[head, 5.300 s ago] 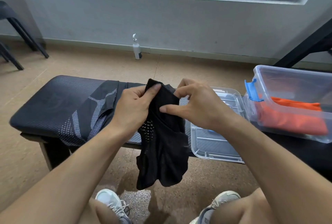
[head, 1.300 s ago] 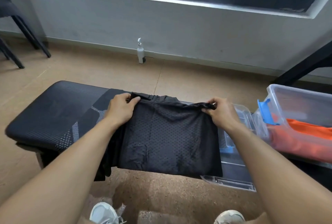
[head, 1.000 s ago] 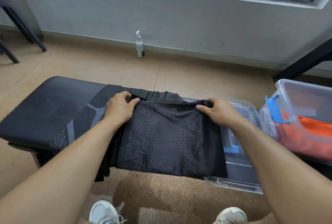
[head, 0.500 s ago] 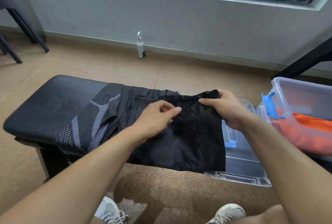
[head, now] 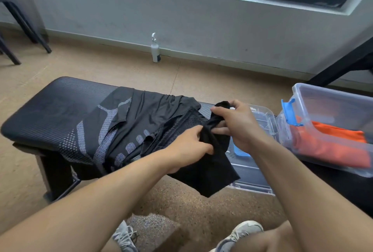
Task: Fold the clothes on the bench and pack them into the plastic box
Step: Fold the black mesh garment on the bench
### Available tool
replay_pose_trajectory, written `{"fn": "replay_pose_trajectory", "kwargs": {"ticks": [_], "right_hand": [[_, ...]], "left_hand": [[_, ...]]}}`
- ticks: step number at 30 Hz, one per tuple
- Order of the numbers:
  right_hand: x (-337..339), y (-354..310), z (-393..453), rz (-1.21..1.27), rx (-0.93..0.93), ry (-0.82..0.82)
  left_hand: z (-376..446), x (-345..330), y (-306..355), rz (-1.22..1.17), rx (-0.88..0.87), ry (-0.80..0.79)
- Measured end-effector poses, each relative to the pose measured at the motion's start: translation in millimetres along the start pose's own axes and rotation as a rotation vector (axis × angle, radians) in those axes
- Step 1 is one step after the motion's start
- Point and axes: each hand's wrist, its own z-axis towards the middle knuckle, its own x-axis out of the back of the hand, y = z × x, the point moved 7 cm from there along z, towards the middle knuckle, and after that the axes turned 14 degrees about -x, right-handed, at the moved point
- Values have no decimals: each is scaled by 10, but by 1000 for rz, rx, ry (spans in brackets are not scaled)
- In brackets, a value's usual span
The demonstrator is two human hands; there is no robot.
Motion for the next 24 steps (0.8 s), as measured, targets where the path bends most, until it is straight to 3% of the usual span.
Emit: {"fn": "replay_pose_trajectory", "kwargs": {"ticks": [8, 11, 14, 18, 21, 24], "right_hand": [[-389, 58, 276, 84, -74, -34], [-589, 132, 387, -4, -94, -132], [-657, 128, 428, -236, -35, -174], [-489, -10, 201, -835, 200, 6], [-424, 192, 1, -1369, 86, -5], [-389, 366, -115, -1608, -47, -23]], "left_hand": [[-119, 419, -196, -55, 97, 263], [-150, 665, -201, 67, 87, 397], [-185, 927, -166, 201, 58, 446], [-222, 1039, -160, 192, 79, 380], [-213, 995, -151, 201, 88, 311], [-184, 923, -210, 192, 109, 256]]}}
